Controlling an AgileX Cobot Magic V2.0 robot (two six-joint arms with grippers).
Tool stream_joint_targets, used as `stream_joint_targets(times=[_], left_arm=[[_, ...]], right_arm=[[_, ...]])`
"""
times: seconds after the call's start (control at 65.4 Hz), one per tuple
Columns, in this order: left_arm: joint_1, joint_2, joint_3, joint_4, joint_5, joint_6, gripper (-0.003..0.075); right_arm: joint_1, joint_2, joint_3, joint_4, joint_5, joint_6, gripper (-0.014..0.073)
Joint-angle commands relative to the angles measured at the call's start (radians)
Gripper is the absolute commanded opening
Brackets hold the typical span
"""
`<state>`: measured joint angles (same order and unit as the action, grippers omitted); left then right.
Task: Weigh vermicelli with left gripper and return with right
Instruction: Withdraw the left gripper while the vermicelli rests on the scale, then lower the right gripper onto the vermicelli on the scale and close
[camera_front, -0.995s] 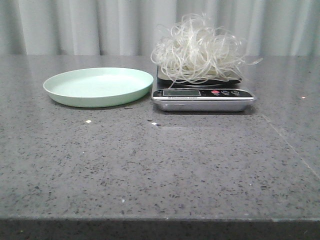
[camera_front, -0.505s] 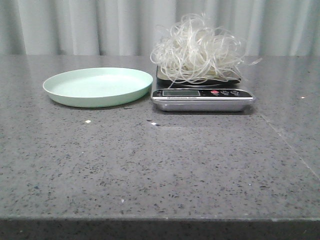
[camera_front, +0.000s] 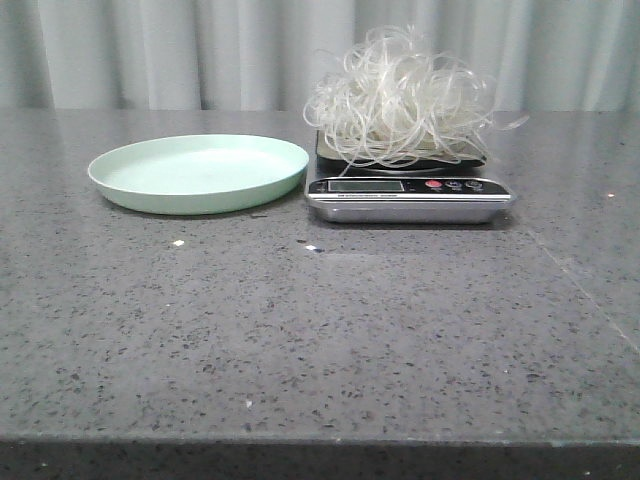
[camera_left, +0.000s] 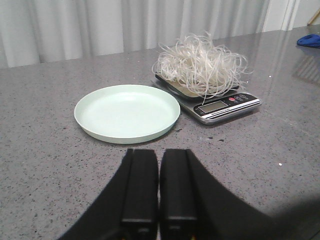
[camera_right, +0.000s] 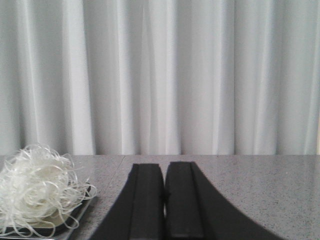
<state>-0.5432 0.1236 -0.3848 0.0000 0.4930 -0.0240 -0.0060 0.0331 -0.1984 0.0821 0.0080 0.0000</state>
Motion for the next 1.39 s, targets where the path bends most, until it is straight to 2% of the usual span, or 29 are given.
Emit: stream_joint_targets(times=[0.0, 0.138, 0.398, 0.459, 0.474, 0.597, 0.704, 0.857, 0.995, 1.209, 1.377], left_arm=[[-0.002, 0.013, -0.028, -0.010, -0.085, -0.009, 0.0132], [-0.002, 0.013, -0.028, -0.010, -0.086, -0.009, 0.0132], [-0.002, 0.013, -0.027, -0.010, -0.099, -0.009, 0.0132], [-0.002, 0.013, -0.027, -0.012, -0.102, -0.009, 0.0132], [-0.002, 0.013, -0.027, -0.012, -0.102, -0.009, 0.0132], [-0.002, 0.013, -0.027, -0.012, -0.102, -0.009, 0.0132], [-0.002, 0.013, -0.027, -0.012, -0.102, -0.009, 0.0132], [-0.002, 0.013, -0.027, -0.012, -0.102, -0.009, 0.0132], [-0.002, 0.013, -0.027, -0.012, -0.102, -0.009, 0.0132], [-0.002, 0.013, -0.027, -0.012, -0.102, -0.009, 0.0132], [-0.002, 0.013, -0.027, -0.012, -0.102, -0.009, 0.0132]], right_arm=[[0.003, 0.143, -0.182, 0.001, 0.105, 0.000, 0.0168], [0.003, 0.341, -0.313, 0.005, 0.166, 0.000, 0.0168], [0.010, 0.422, -0.333, 0.026, 0.143, 0.000, 0.0180], [0.036, 0.461, -0.363, 0.025, 0.151, -0.010, 0.0238], [0.048, 0.478, -0.385, 0.025, 0.156, -0.017, 0.0286], [0.129, 0.613, -0.520, 0.025, 0.222, -0.025, 0.0505], [0.209, 0.768, -0.687, 0.025, 0.330, -0.025, 0.0606], [0.352, 1.007, -0.933, 0.025, 0.507, -0.025, 0.0611], [0.454, 1.188, -1.123, 0.025, 0.588, -0.025, 0.0611], [0.471, 1.456, -1.357, 0.025, 0.721, -0.025, 0.0611], [0.448, 1.587, -1.418, 0.015, 0.770, -0.025, 0.0611]])
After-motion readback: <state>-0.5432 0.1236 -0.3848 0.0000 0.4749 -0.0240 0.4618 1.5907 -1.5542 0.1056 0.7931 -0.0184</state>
